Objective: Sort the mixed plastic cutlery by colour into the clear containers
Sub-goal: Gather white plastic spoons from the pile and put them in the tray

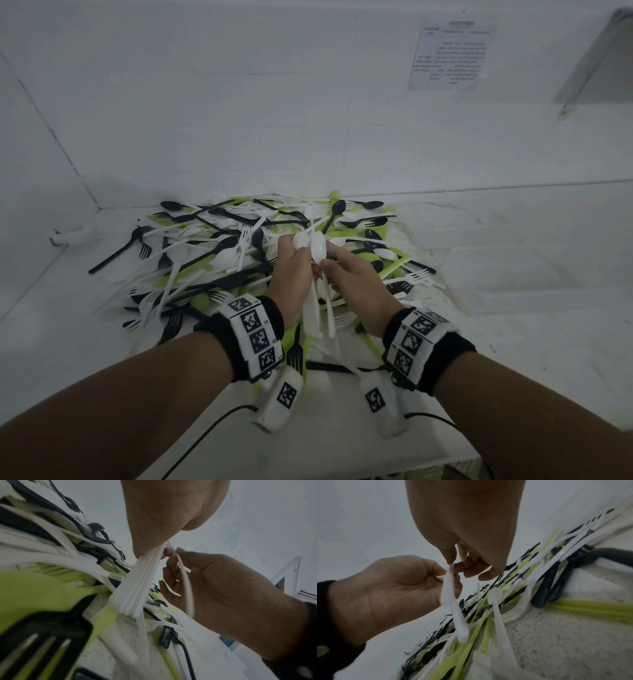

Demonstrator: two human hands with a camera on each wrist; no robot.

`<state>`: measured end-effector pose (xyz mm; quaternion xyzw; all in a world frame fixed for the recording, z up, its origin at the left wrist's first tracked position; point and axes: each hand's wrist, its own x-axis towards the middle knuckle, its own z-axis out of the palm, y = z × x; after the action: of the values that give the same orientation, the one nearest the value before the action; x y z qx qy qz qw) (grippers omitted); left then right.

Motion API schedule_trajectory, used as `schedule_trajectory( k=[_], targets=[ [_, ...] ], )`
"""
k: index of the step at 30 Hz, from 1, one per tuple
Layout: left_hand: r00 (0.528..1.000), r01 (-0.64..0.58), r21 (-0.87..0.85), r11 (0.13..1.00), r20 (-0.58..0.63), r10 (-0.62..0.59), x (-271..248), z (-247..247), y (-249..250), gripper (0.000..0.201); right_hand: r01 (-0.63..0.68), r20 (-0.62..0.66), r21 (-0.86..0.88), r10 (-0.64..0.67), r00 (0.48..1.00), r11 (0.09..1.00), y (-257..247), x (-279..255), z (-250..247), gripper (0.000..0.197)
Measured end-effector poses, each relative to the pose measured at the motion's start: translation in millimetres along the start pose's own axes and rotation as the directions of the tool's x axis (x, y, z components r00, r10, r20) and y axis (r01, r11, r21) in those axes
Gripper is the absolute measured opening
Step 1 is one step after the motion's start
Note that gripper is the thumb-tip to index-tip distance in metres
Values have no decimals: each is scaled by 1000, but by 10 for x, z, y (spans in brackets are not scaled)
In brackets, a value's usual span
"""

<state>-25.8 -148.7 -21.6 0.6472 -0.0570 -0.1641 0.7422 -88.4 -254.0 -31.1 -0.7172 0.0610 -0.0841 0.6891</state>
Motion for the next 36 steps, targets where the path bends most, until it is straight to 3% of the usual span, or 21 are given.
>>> schedule_trajectory(
  k=[2, 5, 7, 9, 11, 12, 14, 17, 20, 23, 27, 30, 33, 35, 36],
  targets=[
    [998, 51, -72, 996, 47, -47, -47, 7, 22, 30, 2, -21, -34, -3, 1000, 999, 6, 16, 29, 31],
    [988, 126, -129, 984, 110, -112, -47, -21, 10, 47, 34, -34, -134, -39, 999, 990, 17, 21, 67, 29],
    [993, 82, -37, 996, 84, -79, -23, -59, -1, 35, 62, 0, -169, -63, 998, 984, -6, 7, 97, 26],
    [996, 56, -15, 998, 71, -55, 24, -107, -31, 26, 25, -2, -90, -25, 1000, 996, -38, 16, 98, 25],
    [1000, 30, -4, 1000, 3, -30, 46, -172, -27, 23, -44, -59, -34, 42, 997, 998, -42, 28, 75, 24],
    [999, 15, 8, 1000, -47, -15, 59, -207, -19, 21, -61, -120, -111, 48, 992, 992, -23, 35, 45, 23],
    [995, -7, 46, 999, -100, 12, 99, -303, -26, 20, -97, -203, -413, 12, 979, 905, 71, 61, -58, 20],
    [996, -20, 109, 994, -80, 29, 146, -419, -62, 18, -168, -108, -755, 133, 985, 634, 185, 69, -132, 26],
    [1000, -16, 158, 987, -22, 20, 116, -455, -84, 31, -133, -55, -888, 185, 981, 440, 264, 63, -95, 39],
    [1000, -22, 179, 984, 26, 18, 70, -443, -101, 33, -86, -28, -924, 158, 987, 373, 284, 105, -39, 31],
    [999, -8, 190, 982, 43, 0, 39, -442, -97, 35, -100, -26, -926, 203, 979, 364, 245, 168, -31, 34],
    [999, -5, 185, 983, 37, -1, 45, -461, -70, 35, -135, -59, -886, 183, 981, 442, 220, 189, -74, 36],
    [1000, 28, 153, 988, 5, -29, 96, -482, -64, 38, -158, -150, -800, 62, 987, 578, 167, 191, -112, 38],
    [999, 53, 119, 992, -10, -52, 125, -476, -50, 33, -95, -177, -755, -62, 982, 649, 131, 182, -89, 37],
    [998, 68, 98, 993, -4, -67, 127, -464, -37, 41, -45, -180, -728, -128, 975, 684, 89, 160, -49, 35]
  ],
)
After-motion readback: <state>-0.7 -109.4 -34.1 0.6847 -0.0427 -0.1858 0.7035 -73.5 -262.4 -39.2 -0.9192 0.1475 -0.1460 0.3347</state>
